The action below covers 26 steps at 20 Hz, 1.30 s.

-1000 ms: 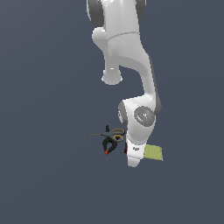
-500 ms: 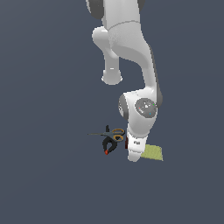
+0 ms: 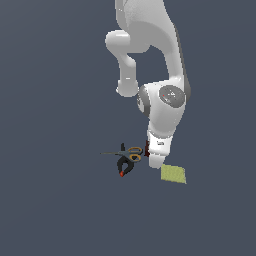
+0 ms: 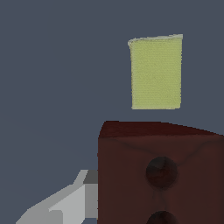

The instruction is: Pick up a designated object from a clutter of objects.

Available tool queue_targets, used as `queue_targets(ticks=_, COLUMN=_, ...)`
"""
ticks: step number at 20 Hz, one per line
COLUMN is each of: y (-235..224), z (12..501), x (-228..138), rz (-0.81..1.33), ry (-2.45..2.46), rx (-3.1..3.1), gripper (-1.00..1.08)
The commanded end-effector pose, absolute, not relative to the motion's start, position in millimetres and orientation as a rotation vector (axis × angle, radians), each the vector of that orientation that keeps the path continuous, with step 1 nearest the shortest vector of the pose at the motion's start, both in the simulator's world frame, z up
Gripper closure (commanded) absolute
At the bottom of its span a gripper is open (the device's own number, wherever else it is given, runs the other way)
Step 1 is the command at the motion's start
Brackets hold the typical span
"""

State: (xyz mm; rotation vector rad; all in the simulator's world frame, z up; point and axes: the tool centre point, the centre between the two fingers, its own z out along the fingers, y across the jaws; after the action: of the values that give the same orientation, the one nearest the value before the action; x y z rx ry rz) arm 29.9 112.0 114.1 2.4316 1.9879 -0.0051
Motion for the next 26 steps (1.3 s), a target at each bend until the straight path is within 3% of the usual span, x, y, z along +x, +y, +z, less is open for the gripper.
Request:
queue_targets(ticks=1, y=113.7, z=134.1, x=18.8, rz=-0.003, ry=1.987, rx=2.430, gripper=1.08)
queue_targets(ticks=26, y=131.9, z=324.6, x=-88.9, rz=0.000, ry=1.990, rx=2.431, gripper=1.08)
